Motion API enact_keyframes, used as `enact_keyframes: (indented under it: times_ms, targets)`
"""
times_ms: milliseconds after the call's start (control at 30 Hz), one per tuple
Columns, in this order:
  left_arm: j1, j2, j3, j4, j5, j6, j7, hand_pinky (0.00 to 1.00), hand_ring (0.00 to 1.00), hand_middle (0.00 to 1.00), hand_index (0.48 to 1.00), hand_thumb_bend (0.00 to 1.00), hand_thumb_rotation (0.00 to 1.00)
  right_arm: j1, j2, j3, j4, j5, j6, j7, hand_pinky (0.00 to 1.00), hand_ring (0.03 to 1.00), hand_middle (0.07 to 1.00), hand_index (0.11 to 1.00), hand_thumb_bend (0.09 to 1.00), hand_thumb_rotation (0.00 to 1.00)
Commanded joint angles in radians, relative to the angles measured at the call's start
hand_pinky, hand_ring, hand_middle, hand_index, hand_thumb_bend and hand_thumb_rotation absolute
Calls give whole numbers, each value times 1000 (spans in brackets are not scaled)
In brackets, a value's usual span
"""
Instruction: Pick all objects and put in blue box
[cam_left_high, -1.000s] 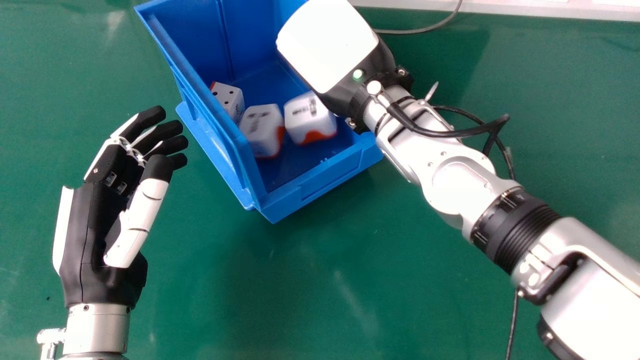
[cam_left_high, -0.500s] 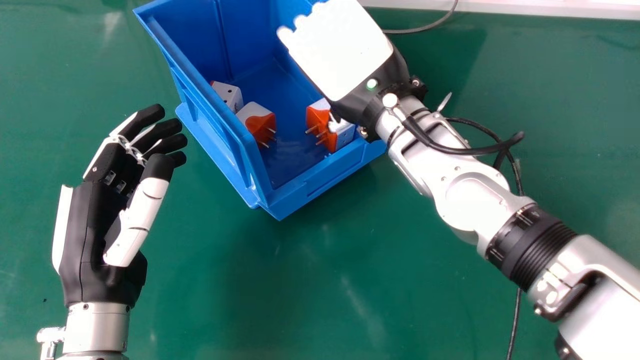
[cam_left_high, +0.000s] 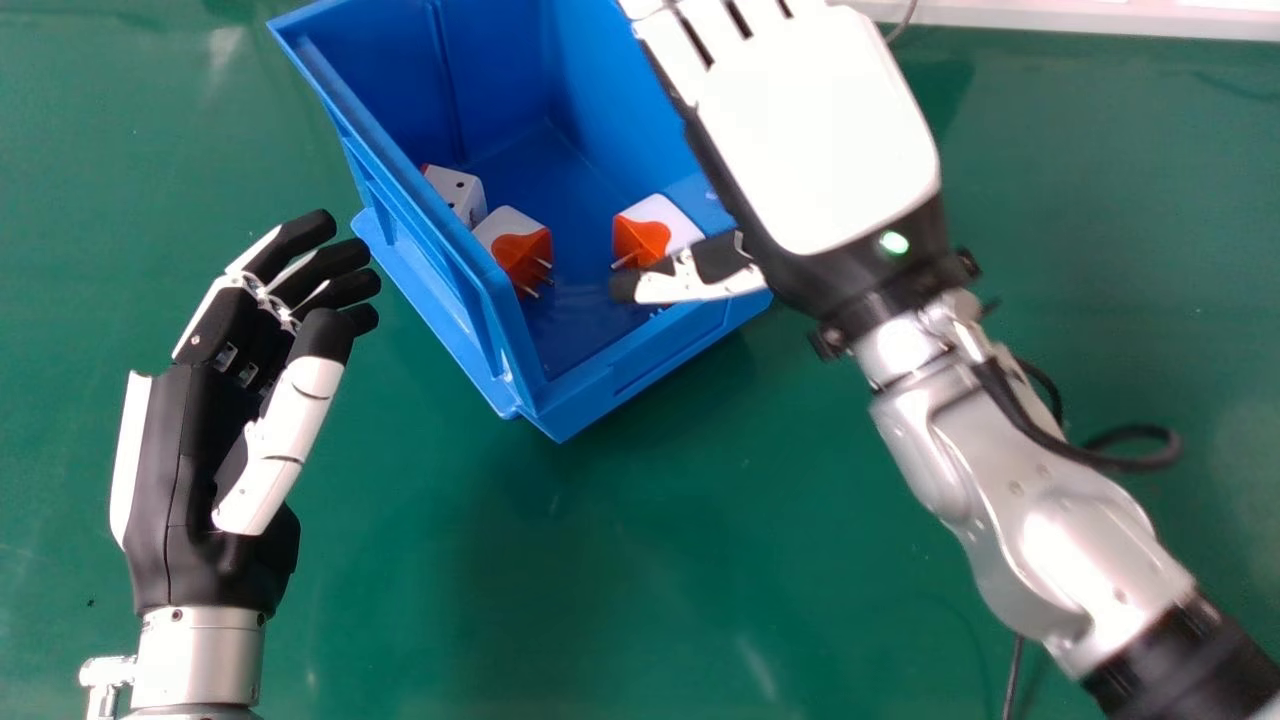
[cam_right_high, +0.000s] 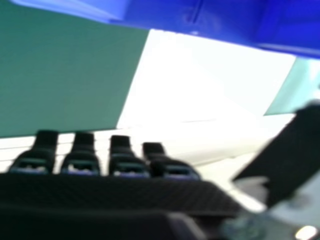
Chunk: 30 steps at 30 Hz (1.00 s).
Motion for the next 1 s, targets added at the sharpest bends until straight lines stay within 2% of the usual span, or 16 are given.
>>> enact_keyframes:
  times_ms: [0,133,200,267,300,400,433,500,567,600,633,700,767,867,900,967]
  targets:
    - [-6,2,-1,-14,-2,-7,-2,753,758,770,774,713,536,48,-11,-38,-56,24,-23,-23,964,974,977,978,969,561]
    - [-11,2,-4,-3,4,-16,-7,754,759,771,774,715,536,138,-15,-80,-80,70,-80,-66,971,979,981,982,968,600]
    - [-14,0,-3,3,8,-20,-4,757,762,774,776,711,536,190,-7,-111,-89,125,-121,-79,977,983,985,986,971,634]
    - [-16,-4,-4,6,5,-19,-3,757,762,774,776,711,536,238,4,-143,-93,199,-176,-89,977,983,985,986,971,634]
    - [-17,-4,-5,6,7,-20,-1,758,764,775,777,706,535,261,8,-158,-94,232,-204,-96,981,987,988,989,974,666]
    - [-17,-6,-7,4,21,-20,9,758,764,775,777,706,535,334,22,-197,-133,320,-258,-71,981,987,988,989,974,666]
    - [-18,-6,-7,5,18,-21,6,756,762,774,776,705,533,367,28,-207,-161,347,-274,-66,978,990,991,991,977,702]
    - [-19,-6,-8,1,11,-16,3,756,762,774,776,705,533,430,48,-221,-211,375,-299,-73,978,990,991,991,977,702]
    - [-22,-4,-7,-3,9,-8,5,758,763,775,776,704,534,494,69,-227,-235,422,-335,-64,982,992,993,993,968,743]
    - [-24,-2,-6,-4,9,-5,6,758,763,775,776,704,534,519,77,-228,-236,442,-355,-59,982,992,993,993,968,743]
    - [-25,0,-4,-3,8,-3,6,756,763,775,774,710,534,532,83,-228,-234,452,-367,-55,973,994,994,995,946,785]
    - [-28,4,0,0,7,1,6,756,763,775,774,710,534,565,101,-230,-219,487,-409,-52,973,994,994,995,946,785]
    - [-34,8,6,9,4,4,6,755,763,775,773,712,533,591,126,-231,-210,511,-426,-48,974,995,996,996,924,825]
    - [-45,17,19,28,0,8,4,755,763,775,773,712,533,607,165,-233,-188,538,-439,-42,974,995,996,996,924,825]
    - [-48,18,22,32,-2,11,5,757,764,776,774,709,531,608,176,-234,-177,549,-448,-39,960,996,997,997,917,859]
    - [-53,19,27,32,-4,24,13,757,764,776,774,709,531,608,187,-234,-150,573,-471,-27,960,996,997,997,917,859]
